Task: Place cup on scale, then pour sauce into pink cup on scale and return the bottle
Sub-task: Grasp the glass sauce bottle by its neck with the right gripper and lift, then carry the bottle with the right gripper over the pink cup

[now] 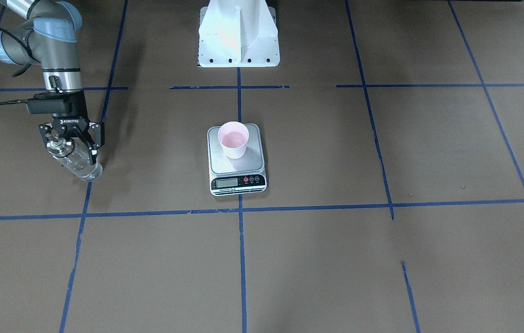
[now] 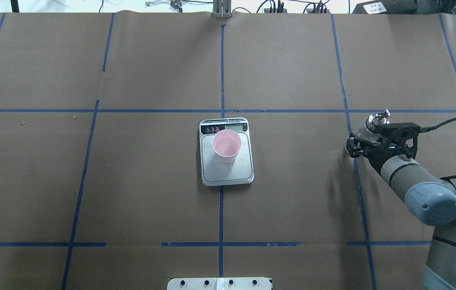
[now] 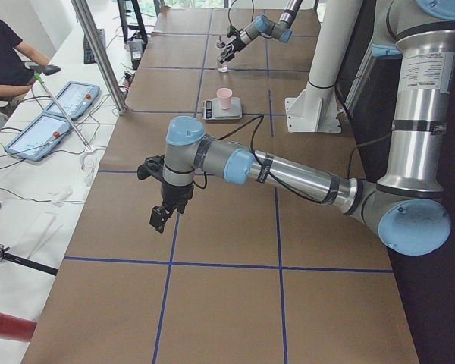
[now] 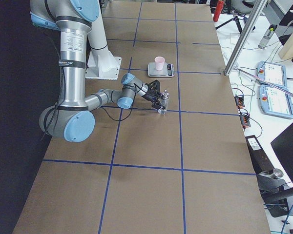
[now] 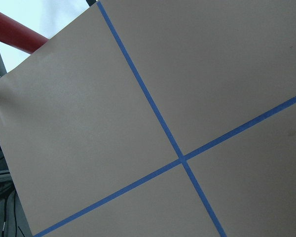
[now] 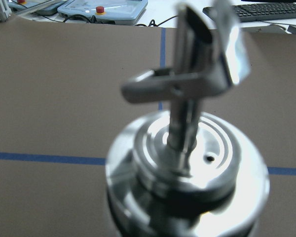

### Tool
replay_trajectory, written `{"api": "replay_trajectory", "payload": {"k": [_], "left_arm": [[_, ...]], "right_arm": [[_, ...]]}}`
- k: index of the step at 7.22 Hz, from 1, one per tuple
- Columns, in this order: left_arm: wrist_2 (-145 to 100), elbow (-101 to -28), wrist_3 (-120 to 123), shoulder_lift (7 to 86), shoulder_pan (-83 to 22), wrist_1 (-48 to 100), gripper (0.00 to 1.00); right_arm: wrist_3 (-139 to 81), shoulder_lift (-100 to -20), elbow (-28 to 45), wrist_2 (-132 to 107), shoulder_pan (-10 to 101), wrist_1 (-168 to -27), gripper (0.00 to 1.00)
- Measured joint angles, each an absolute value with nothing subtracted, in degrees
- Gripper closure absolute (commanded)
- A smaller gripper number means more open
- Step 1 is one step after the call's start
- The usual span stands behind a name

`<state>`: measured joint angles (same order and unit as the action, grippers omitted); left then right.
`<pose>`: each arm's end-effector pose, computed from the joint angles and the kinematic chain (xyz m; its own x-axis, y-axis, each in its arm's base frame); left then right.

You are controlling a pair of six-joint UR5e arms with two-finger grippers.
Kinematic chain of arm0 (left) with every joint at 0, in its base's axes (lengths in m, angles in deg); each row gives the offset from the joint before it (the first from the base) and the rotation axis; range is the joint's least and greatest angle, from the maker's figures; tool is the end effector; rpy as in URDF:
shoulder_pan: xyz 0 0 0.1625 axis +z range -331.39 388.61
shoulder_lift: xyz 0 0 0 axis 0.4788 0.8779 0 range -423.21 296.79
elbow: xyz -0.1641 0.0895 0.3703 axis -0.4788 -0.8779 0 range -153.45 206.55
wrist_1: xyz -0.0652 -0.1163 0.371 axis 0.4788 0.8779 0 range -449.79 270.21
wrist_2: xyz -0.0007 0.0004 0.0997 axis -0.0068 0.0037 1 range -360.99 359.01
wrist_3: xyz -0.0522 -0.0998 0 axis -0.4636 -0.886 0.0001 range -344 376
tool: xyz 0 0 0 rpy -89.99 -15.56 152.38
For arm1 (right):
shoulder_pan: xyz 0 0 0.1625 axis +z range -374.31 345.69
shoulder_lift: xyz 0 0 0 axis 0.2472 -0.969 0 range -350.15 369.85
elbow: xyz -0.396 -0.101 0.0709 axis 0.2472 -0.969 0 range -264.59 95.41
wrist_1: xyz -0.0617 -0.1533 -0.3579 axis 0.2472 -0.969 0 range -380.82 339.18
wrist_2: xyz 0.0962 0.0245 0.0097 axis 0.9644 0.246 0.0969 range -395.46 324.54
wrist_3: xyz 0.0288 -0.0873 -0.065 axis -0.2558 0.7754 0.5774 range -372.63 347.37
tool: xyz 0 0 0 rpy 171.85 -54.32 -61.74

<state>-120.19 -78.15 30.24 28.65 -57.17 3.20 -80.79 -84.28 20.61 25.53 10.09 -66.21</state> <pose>-0.0416 -0.5004 0.5307 0.8151 0.4513 -0.3633 -0.2783 0.8550 0.4376 -0.3520 -0.3660 0.4781 0.7467 -0.0185 0.6649 -0.4830 0.6723 0.5611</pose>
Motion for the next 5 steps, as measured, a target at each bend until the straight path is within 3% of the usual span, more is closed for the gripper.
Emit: {"api": "replay_trajectory", "payload": {"k": [5], "left_arm": [[-121.58,-78.18,30.40,28.30,-57.25,3.20,0.00]], "right_arm": [[-72.81,-81.87,33.36,24.98,11.22,-77.30,1.00]]}}
